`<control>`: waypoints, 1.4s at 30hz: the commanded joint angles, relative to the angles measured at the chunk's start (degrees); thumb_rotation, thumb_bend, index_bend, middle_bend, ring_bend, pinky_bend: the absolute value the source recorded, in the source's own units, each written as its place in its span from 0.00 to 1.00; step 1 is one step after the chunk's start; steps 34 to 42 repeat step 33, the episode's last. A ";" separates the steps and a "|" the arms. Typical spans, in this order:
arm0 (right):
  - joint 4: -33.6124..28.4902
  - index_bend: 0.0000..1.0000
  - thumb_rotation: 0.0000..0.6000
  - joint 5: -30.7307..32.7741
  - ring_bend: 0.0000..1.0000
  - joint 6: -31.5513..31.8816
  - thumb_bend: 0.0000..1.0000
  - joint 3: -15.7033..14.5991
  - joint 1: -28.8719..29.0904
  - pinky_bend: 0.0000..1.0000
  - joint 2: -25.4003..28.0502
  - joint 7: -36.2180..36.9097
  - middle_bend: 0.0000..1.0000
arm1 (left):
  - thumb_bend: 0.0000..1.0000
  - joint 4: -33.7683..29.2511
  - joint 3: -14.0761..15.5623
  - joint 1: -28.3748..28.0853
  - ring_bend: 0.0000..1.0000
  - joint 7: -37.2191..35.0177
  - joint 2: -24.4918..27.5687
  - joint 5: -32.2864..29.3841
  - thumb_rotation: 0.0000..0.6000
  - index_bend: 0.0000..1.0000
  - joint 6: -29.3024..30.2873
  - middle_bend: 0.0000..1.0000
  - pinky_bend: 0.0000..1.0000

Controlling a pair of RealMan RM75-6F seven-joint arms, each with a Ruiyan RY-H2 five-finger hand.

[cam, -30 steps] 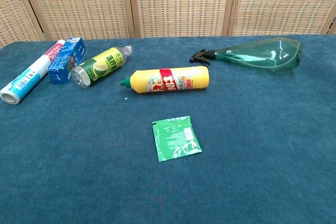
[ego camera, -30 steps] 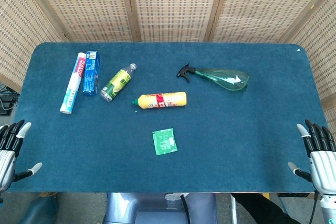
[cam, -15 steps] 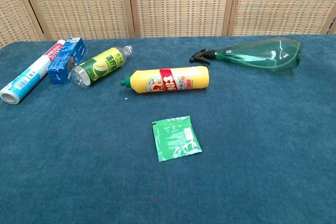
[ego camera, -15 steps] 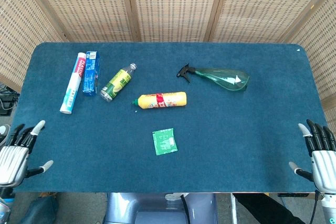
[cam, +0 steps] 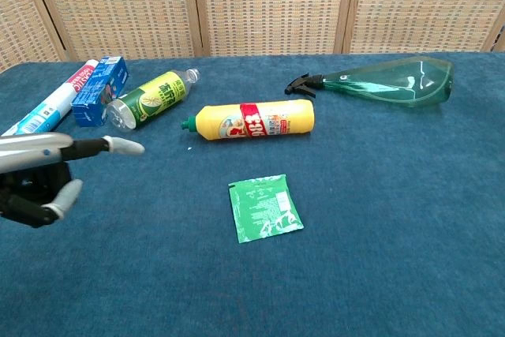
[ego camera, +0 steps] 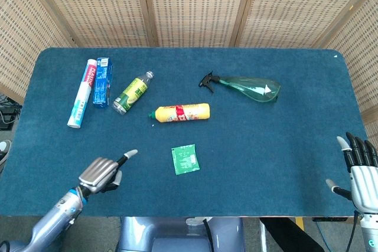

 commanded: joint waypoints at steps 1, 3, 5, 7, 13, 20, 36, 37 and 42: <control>0.40 0.00 1.00 0.96 0.00 -0.78 0.00 0.26 0.30 0.00 -0.24 -0.20 0.00 | 0.81 1.25 -2.34 -9.86 0.96 7.24 -7.89 -14.09 1.00 0.00 -5.93 0.96 1.00; 0.55 0.00 1.00 1.28 0.00 -1.00 0.00 0.37 0.40 0.00 -0.34 -0.23 0.00 | 0.81 2.02 -2.38 -12.45 0.96 10.13 -10.35 -19.10 1.00 0.00 -4.92 0.96 1.00; 0.61 0.00 1.00 1.45 0.00 -1.13 0.00 0.41 0.45 0.00 -0.37 -0.17 0.00 | 0.81 1.99 -2.15 -14.41 0.96 12.44 -11.86 -22.91 1.00 0.00 -3.46 0.96 1.00; 0.63 0.00 1.00 1.61 0.00 -1.29 0.00 0.43 0.50 0.00 -0.37 -0.05 0.00 | 0.81 1.93 -1.96 -16.03 0.96 13.78 -12.91 -25.83 1.00 0.00 -2.78 0.96 1.00; 0.91 0.00 1.00 2.33 0.00 -2.14 0.00 0.45 0.75 0.00 -0.42 0.24 0.00 | 0.81 3.09 -1.76 -22.28 0.96 16.34 -16.59 -36.22 1.00 0.00 -1.95 0.96 1.00; 0.75 0.00 1.00 2.27 0.00 -1.77 0.00 0.36 0.46 0.00 0.00 1.22 0.00 | 0.81 3.61 -1.23 -27.42 0.96 17.18 -18.64 -44.24 1.00 0.00 -0.58 0.96 1.00; 1.58 0.00 1.00 2.44 0.00 -1.99 0.00 0.43 0.50 0.00 0.42 3.09 0.00 | 0.81 5.35 -0.33 -31.24 0.96 15.51 -21.74 -47.10 1.00 0.00 2.11 0.96 1.00; 1.58 0.00 1.00 2.44 0.00 -1.99 0.00 0.43 0.50 0.00 0.42 3.09 0.00 | 0.81 5.35 -0.33 -31.24 0.96 15.51 -21.74 -47.10 1.00 0.00 2.11 0.96 1.00; 1.58 0.00 1.00 2.44 0.00 -1.99 0.00 0.43 0.50 0.00 0.42 3.09 0.00 | 0.81 5.35 -0.33 -31.24 0.96 15.51 -21.74 -47.10 1.00 0.00 2.11 0.96 1.00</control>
